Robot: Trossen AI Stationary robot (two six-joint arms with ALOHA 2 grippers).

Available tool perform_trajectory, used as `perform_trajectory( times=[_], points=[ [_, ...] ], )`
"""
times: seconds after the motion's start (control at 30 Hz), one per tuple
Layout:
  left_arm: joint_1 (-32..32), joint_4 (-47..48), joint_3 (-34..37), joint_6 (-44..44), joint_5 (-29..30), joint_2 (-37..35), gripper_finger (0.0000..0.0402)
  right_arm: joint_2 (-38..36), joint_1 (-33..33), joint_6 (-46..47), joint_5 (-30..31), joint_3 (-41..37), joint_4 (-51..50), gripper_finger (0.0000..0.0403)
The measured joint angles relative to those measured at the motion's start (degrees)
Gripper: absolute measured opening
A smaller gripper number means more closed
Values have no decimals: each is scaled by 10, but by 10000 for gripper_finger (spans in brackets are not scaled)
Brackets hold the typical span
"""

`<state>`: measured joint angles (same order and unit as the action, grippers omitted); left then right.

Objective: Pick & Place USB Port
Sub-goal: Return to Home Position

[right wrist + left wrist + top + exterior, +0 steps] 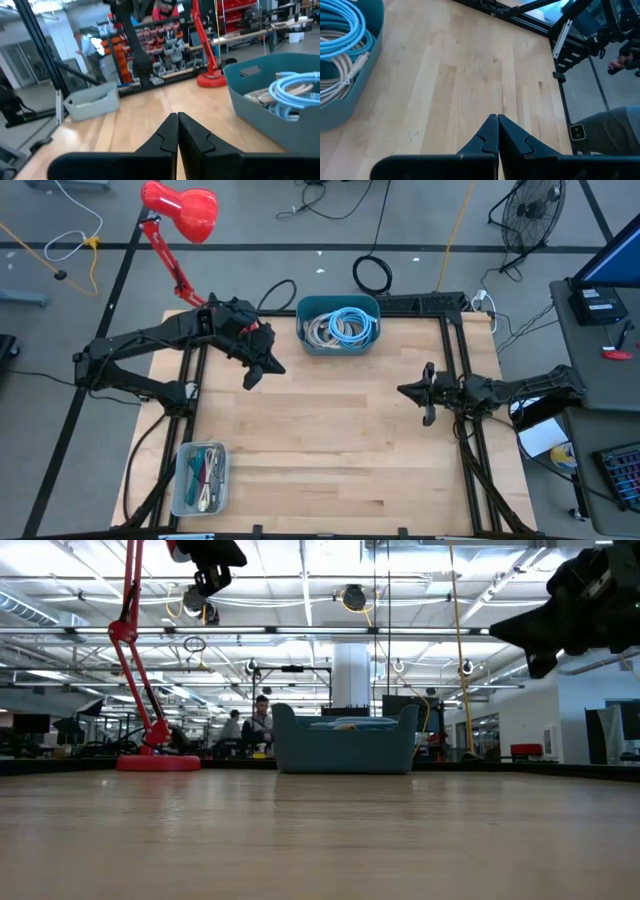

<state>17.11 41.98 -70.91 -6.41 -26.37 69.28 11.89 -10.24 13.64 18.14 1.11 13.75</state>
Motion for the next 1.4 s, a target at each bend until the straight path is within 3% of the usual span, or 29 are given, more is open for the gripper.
perform_trajectory(
  times=[0.3, 0.53, 0.7, 0.9, 1.1, 1.4],
  points=[
    [-1, 12, 0, -2, 4, 0, 0, -69, 0, -14, -2, -1, -88, 0],
    [-1, 17, 0, -6, 4, 0, 0, -109, 2, -81, -19, 3, -111, 0],
    [-1, 17, 0, -11, 4, 0, 0, -105, 2, -74, -37, 3, -119, 0],
    [-11, 17, 0, -12, 9, 0, 0, -93, 1, -67, -116, 26, -181, 0],
    [-12, 16, 0, -15, 10, 0, 0, -97, 2, -76, -111, 40, -251, 0],
    [-11, 16, 0, -17, 10, 0, 0, -114, 2, -88, -109, 40, -251, 0]
  ],
)
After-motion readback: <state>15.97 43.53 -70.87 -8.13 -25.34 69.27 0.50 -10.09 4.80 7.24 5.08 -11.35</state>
